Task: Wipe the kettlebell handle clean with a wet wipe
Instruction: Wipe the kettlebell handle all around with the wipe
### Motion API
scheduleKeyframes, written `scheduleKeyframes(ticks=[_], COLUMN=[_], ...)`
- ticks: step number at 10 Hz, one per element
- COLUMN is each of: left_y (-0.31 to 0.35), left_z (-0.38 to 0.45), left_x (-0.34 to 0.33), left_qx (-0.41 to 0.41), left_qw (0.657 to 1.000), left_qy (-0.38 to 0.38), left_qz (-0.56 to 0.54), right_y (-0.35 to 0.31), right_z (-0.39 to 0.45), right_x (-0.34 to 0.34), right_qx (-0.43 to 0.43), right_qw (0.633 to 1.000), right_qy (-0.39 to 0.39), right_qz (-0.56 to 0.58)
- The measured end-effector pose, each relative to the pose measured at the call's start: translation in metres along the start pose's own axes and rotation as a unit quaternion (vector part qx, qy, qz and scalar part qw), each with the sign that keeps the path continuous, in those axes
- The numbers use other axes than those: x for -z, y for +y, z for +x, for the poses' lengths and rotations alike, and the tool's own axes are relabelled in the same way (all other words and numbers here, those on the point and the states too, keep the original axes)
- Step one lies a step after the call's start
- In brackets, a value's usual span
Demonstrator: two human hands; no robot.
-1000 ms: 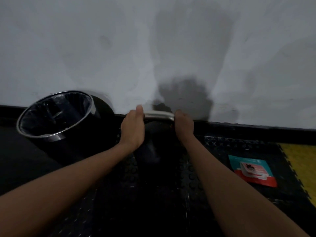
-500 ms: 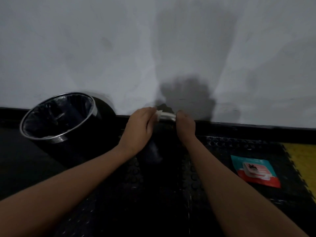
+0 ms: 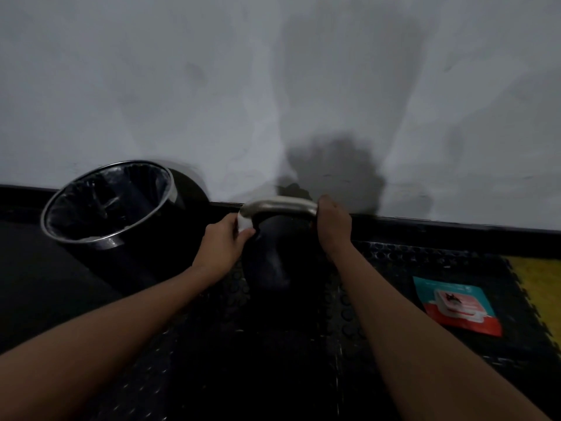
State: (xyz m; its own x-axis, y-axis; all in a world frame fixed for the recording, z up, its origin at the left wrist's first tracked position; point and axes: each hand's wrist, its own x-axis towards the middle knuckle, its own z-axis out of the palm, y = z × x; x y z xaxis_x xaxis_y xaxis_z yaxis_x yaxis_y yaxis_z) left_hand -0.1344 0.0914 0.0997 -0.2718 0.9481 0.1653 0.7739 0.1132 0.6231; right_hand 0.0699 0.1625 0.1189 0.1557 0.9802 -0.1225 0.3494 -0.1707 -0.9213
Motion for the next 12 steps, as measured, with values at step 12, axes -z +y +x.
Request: scheduleKeyframes(ticks=[12], left_y=[0.039], left_z=[0.057], left_x=[0.016], left_qx=[0.160], left_qw=[0.917], left_qy=[-0.230], left_qz=[-0.283], right_y=[0.002], right_z=[0.002], right_x=[-0.003], right_qx=[0.020], right_qw=[1.000], right_qy=[-0.002], right_qz=[0.017])
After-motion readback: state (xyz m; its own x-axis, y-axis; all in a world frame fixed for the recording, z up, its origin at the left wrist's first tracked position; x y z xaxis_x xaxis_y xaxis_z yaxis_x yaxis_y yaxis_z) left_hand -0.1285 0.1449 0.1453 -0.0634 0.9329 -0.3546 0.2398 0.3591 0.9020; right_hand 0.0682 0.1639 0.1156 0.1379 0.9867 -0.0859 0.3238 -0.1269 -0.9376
